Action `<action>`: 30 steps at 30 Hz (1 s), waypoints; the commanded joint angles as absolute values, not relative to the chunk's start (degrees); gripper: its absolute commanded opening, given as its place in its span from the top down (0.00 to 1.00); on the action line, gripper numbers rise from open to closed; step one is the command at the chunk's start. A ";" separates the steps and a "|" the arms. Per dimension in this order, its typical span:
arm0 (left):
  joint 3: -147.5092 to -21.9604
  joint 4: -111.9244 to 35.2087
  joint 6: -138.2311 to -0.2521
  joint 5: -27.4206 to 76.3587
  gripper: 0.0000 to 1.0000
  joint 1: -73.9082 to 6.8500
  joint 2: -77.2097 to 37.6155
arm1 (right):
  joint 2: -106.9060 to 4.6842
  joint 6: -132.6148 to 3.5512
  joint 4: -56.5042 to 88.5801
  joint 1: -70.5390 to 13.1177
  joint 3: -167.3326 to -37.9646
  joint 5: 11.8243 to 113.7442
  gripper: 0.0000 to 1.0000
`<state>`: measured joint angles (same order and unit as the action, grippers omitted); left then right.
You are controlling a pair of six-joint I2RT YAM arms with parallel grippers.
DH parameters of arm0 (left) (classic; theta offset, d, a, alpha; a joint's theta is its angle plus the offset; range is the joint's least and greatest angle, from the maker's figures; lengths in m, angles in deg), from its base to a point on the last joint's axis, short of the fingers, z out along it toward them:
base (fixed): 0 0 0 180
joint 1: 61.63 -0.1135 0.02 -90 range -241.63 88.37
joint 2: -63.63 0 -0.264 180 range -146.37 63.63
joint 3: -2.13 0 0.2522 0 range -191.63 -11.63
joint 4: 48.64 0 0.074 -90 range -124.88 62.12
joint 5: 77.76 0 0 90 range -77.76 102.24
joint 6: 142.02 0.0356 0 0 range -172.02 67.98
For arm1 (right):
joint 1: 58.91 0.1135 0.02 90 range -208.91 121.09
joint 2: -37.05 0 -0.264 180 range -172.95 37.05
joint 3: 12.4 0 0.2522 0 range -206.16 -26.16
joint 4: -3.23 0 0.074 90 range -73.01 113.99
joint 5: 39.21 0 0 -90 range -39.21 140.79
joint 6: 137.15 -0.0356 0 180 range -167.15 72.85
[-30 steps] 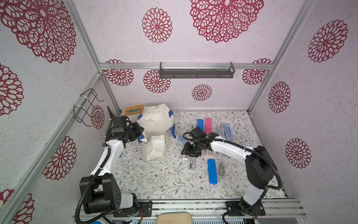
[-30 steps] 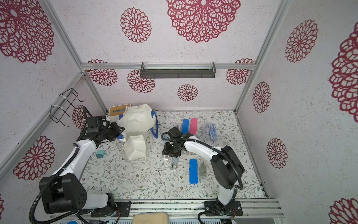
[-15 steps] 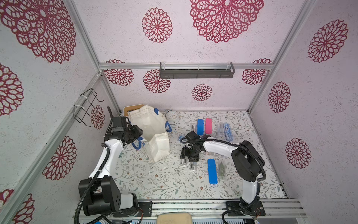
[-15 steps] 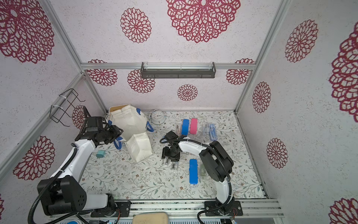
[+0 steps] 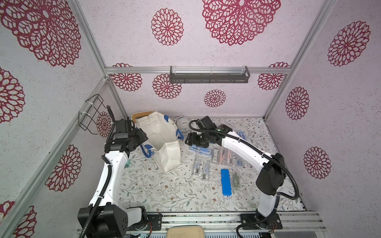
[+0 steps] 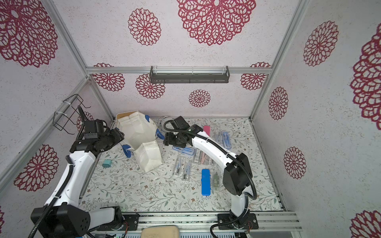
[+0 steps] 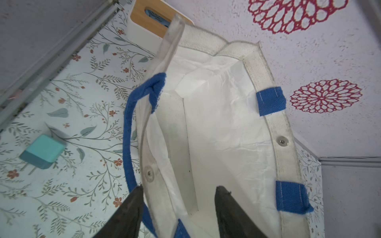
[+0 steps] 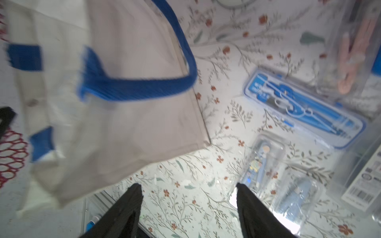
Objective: Take out the compass set from the canvas bag
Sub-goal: Place the compass set at the center of the board, then adjust the canvas bag at the center of the board.
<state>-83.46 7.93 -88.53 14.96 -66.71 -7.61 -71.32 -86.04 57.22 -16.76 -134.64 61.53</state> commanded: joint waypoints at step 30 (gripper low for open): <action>-80.71 6.83 -93.86 15.80 0.58 -66.90 -13.80 | -85.10 -93.73 48.71 -19.91 -155.16 65.19 0.21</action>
